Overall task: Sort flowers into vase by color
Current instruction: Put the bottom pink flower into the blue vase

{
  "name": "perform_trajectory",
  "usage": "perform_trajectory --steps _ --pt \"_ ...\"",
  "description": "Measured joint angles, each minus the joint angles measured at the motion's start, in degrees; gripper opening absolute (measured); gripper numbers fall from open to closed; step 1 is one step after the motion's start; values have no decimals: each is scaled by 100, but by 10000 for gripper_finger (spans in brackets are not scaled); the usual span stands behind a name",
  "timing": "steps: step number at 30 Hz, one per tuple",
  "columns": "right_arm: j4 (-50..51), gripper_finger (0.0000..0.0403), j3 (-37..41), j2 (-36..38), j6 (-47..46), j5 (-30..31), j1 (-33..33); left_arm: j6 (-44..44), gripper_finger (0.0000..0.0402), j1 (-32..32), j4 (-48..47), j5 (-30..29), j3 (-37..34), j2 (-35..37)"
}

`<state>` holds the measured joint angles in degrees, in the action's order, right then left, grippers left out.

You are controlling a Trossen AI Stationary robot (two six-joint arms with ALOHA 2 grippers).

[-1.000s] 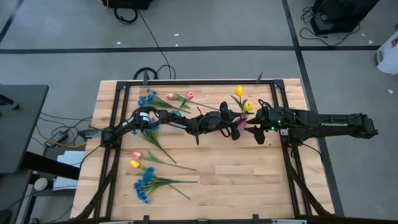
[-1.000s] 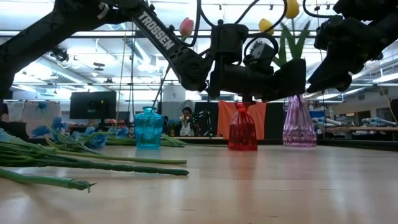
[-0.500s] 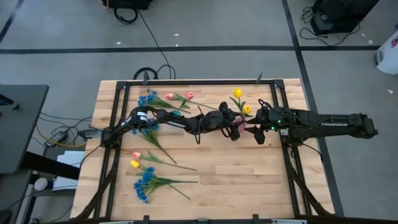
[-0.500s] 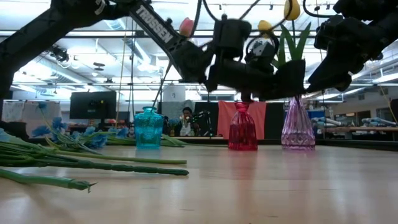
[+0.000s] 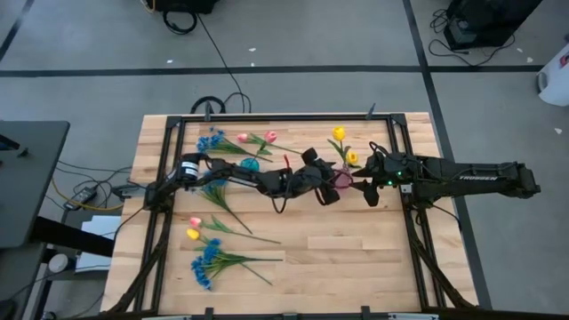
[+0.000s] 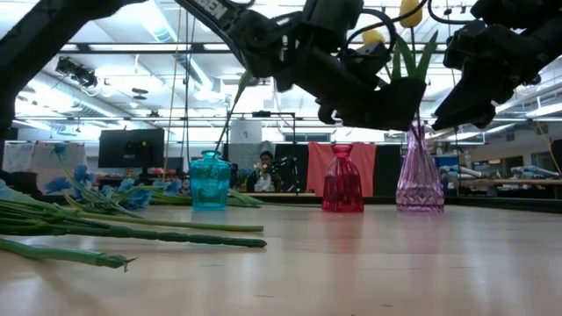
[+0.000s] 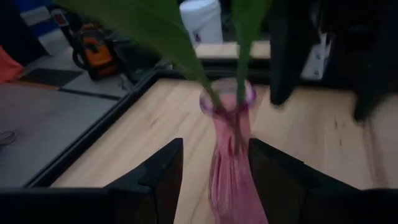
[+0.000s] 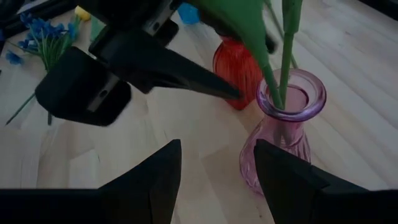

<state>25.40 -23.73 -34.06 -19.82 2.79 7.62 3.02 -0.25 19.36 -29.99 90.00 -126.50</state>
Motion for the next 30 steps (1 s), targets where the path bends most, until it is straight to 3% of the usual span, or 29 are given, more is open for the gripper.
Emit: perform_trajectory --steps 6,14,21,24,30 --pt "-10 212 2 70 12 -50 -9 -21 188 -337 227 -196 -627 468" --pt "-437 212 4 75 177 -313 -204 -218 188 -861 1391 -93 -2723 1833" --pt "-1317 209 4 -250 448 -331 -872 -341 188 -1582 -26 106 -3575 2949" --pt "-1737 209 4 -589 444 -188 -1194 -457 188 -1812 -978 587 -3583 3113" --pt "-2236 209 -73 -1509 312 296 -1789 -1039 188 -2058 -1858 1468 -3583 3187"
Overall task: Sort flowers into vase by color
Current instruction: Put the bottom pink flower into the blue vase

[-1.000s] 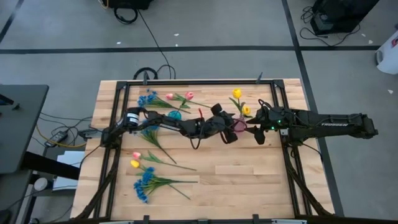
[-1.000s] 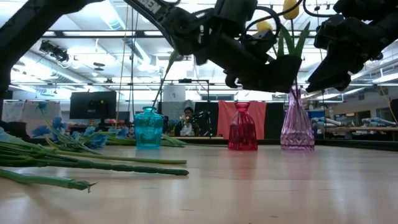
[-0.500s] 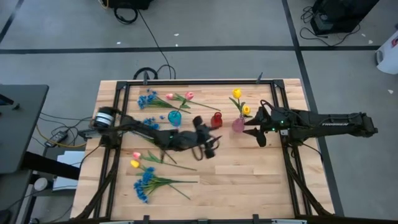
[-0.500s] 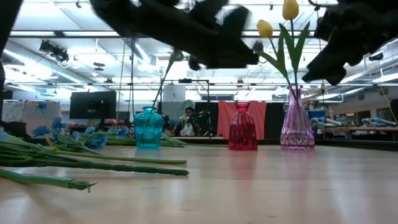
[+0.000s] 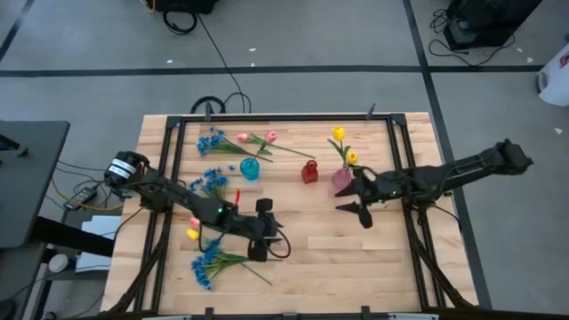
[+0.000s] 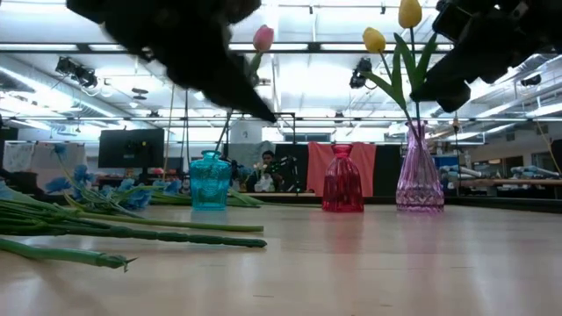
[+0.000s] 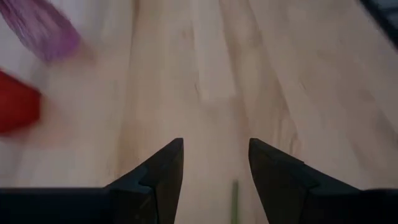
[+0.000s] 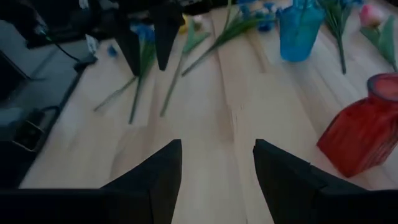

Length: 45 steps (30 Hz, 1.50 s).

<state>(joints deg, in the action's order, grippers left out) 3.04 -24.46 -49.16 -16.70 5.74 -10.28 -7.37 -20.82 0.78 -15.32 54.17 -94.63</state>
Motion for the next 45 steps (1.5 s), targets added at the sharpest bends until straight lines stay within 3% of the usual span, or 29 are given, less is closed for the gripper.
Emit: perform_trajectory --steps 5,12,19,23,36,43,45 --pt "-119 209 -376 -877 -33 493 -414 -437 188 -86 -663 106 0 -2" --pt "-143 208 -924 -1936 -149 662 -717 -1026 188 -275 -1716 188 0 -2" --pt "-805 208 -1022 -2397 -168 664 -837 -1534 188 -549 -2904 305 0 -4" --pt "-970 208 -1022 -2449 -148 684 -849 -1456 184 -629 -3026 299 2 -39" --pt "-1101 208 -1026 -2473 -74 773 -853 -918 104 -666 -2967 212 34 -674" --pt "-1117 208 -1025 -2473 -5 767 -852 -786 15 -669 -2902 239 56 -596" --pt "-1130 208 -1024 -2473 -5 694 -851 -787 10 -667 -2936 152 102 -549"
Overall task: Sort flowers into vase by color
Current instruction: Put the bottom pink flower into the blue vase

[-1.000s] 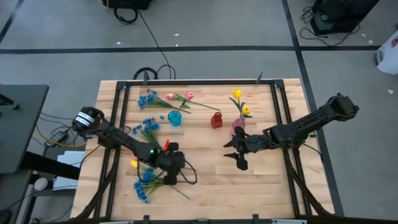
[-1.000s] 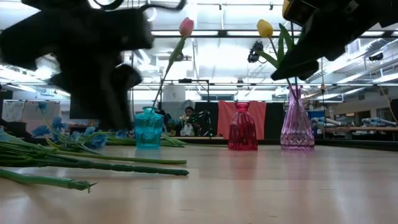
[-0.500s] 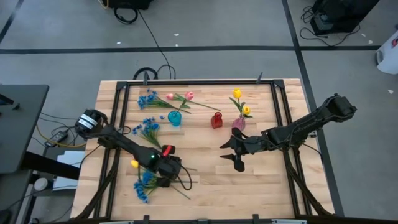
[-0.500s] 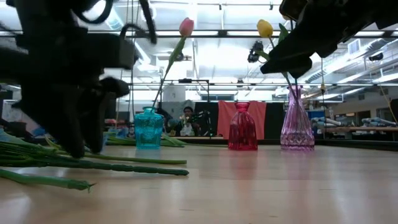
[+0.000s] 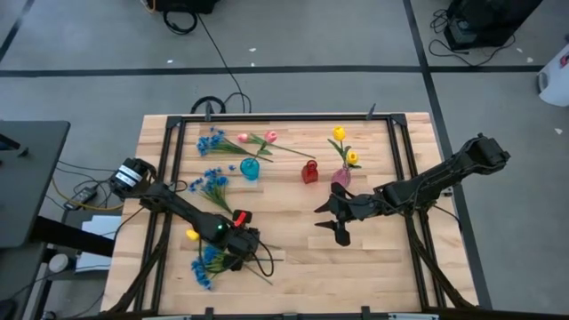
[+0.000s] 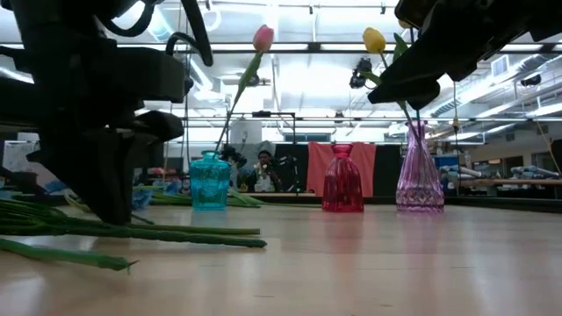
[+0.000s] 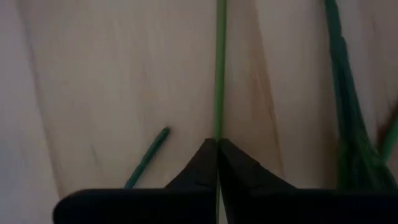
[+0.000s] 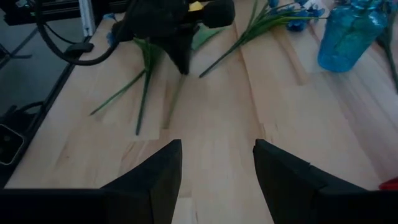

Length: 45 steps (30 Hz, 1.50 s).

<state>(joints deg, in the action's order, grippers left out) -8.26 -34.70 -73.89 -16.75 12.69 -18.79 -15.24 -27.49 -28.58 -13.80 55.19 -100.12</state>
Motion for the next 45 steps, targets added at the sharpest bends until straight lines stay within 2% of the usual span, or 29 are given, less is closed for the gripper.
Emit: perform_trajectory --steps 5,9,14,21,25,37,41,45 --pt "-375 208 4 -70 125 -70 -97 178 13 51 20 -554 395 105" --pt "-1050 207 7 -283 489 -41 -280 394 6 130 77 -655 798 96" --pt "-1293 201 4 -337 803 551 -400 465 5 202 272 -1167 1165 101" --pt "-1503 186 7 -389 1080 1024 -541 489 4 208 717 -1668 1210 101" --pt "-1898 178 7 -387 1257 1025 -598 470 4 255 908 -2011 1210 103" --pt "-2003 174 7 -387 1479 1186 -634 472 3 317 1187 -2190 1210 107" --pt "-1902 155 7 -387 1506 1358 -634 528 3 306 1326 -2422 1210 109" --pt "-1820 112 7 -387 1504 1436 -634 601 3 300 1429 -2477 1210 114"
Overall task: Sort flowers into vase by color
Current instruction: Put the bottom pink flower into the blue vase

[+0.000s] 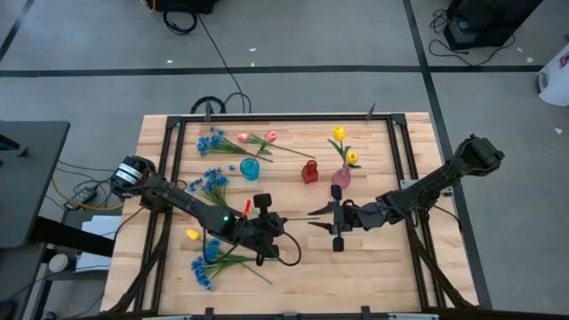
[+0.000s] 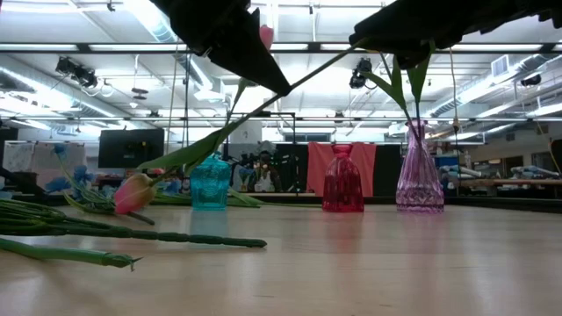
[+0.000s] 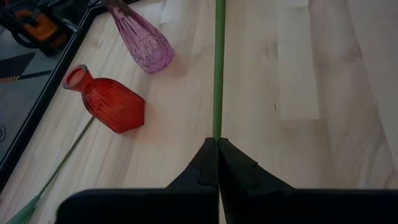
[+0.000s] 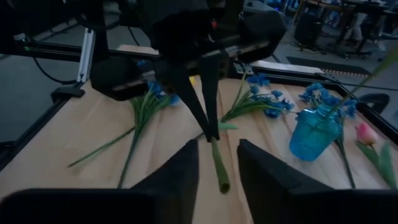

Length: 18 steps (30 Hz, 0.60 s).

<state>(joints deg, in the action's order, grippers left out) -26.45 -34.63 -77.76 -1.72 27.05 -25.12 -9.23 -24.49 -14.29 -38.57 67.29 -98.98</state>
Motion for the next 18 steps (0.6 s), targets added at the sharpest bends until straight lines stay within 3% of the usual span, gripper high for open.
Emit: perform_trajectory --steps 6,14,18 --pt "24 17 0 0 3 52 16 0 3 -4 -14 2 0 0" --pt "49 11 0 7 -95 105 131 14 37 -204 243 -199 4 182" --pt "-113 11 0 20 46 814 131 227 44 -568 815 -40 9 346"
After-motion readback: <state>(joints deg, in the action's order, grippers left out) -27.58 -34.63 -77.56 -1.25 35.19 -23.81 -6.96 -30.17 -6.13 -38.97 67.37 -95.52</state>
